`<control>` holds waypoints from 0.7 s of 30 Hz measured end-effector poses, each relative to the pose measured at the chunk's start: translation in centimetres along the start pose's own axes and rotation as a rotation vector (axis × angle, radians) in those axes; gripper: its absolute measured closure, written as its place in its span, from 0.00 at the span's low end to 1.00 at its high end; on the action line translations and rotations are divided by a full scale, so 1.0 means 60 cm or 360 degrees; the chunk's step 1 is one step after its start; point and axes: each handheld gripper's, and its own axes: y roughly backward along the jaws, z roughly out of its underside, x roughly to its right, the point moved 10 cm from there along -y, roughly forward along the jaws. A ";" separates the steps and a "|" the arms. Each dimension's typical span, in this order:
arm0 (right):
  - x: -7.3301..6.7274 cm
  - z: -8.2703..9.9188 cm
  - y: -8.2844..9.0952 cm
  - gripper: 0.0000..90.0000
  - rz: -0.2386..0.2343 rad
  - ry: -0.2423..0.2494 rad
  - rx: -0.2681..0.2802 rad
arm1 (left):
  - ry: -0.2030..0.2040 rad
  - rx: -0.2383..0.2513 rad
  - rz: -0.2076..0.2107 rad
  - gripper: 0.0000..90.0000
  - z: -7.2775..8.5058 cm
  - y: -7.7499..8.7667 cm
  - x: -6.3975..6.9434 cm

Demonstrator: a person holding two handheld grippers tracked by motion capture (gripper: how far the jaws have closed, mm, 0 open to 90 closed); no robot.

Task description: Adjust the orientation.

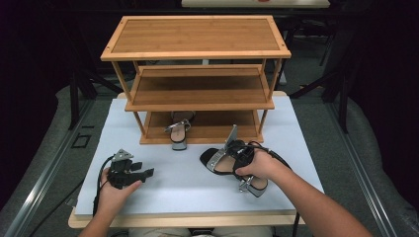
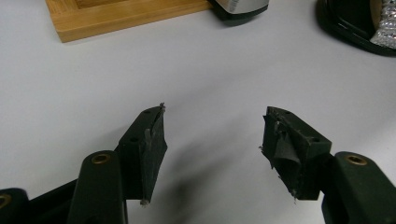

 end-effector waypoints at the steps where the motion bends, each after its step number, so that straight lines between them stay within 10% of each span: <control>1: -0.001 0.000 0.000 0.46 -0.0015 0.0000 0.0007 | -0.0001 0.0002 -0.0001 0.43 0.000 0.000 -0.001; 8: 0.000 0.007 0.009 0.47 0.0012 -0.0045 0.0034 | 0.0001 0.0013 -0.0006 0.43 -0.002 0.003 -0.001; 21: 0.038 0.007 0.071 0.47 -0.0087 -0.0257 0.0335 | 0.0000 0.0010 -0.0012 0.43 -0.002 -0.002 0.002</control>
